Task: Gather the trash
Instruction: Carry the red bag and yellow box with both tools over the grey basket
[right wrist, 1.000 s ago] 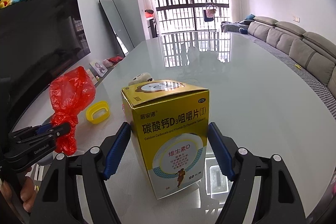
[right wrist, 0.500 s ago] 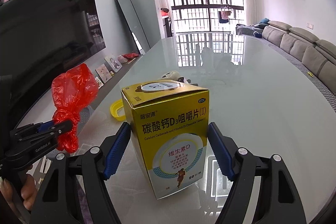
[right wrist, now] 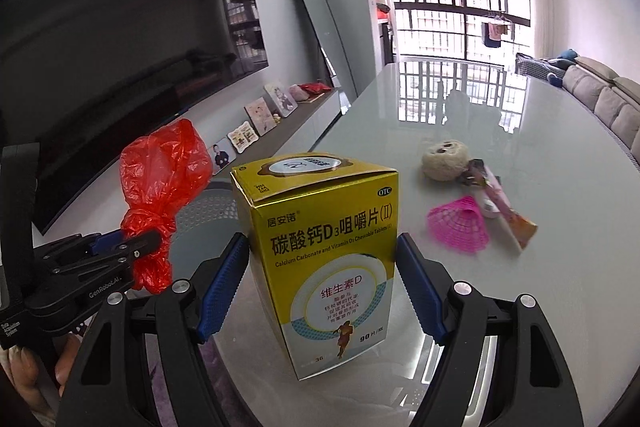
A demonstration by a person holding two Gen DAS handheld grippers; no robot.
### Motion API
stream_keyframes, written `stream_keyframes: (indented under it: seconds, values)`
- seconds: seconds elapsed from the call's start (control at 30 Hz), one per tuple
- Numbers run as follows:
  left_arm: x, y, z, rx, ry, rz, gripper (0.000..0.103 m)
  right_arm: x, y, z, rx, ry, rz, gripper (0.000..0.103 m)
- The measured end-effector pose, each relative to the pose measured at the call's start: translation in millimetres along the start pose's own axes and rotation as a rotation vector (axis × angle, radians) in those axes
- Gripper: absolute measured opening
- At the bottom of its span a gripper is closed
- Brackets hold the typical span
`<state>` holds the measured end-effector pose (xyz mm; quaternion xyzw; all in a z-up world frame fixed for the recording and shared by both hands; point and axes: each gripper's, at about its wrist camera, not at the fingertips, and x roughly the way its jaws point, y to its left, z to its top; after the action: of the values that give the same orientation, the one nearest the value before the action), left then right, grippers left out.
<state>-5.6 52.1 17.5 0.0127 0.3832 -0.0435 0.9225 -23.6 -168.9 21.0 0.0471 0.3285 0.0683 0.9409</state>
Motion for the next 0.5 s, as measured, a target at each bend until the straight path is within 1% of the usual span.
stream_keyframes:
  seconds: [0.23,0.5]
  values:
    - [18.6,48.7,7.7,-0.057,0.022,0.073,0.029,48.4,55.2,26.8,-0.076,0.015,0.101,0.072]
    - [43.8,87.8,12.5,-0.105,0.06,0.114,0.029,109.8,102.1,51.5,-0.137,0.065,0.177,0.072]
